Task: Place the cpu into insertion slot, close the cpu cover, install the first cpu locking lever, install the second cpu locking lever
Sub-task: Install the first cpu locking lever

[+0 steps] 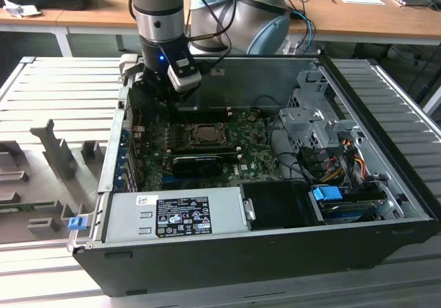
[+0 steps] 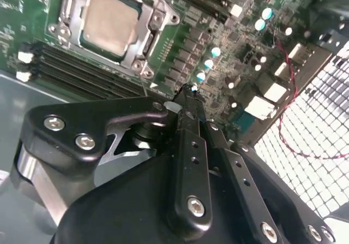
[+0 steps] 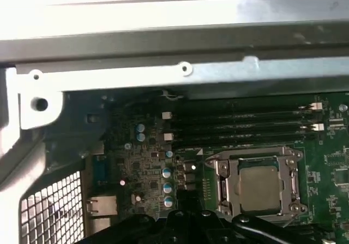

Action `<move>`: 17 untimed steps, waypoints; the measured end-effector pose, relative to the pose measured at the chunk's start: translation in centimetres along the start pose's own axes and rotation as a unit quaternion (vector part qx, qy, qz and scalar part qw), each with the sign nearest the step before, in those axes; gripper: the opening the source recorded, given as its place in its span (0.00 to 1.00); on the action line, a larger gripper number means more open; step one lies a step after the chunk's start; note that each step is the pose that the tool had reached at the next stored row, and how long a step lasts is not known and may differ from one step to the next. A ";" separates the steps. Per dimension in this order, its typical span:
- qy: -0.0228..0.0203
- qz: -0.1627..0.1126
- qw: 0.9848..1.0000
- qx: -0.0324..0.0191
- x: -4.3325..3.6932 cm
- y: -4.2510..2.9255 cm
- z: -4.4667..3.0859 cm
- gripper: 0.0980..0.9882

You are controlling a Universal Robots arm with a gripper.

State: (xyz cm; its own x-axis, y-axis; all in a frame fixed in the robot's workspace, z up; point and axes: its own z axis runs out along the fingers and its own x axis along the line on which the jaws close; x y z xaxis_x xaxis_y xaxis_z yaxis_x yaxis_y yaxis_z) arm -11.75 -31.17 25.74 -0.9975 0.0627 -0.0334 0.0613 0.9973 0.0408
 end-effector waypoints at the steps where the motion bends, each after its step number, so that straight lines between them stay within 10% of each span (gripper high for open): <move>1: 0.000 -0.002 1.000 0.000 0.08 0.23 0.04 0.01; 12: 0.001 -0.016 1.000 -0.001 0.18 2.08 0.37 0.01; 17: 0.001 -0.016 1.000 0.000 -2.37 2.24 0.50 0.01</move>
State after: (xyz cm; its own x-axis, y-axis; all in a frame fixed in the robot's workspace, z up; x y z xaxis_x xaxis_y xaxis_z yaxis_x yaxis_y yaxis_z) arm -9.23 -29.06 25.41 -0.9990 0.0315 -0.0328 0.0302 0.9987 0.0408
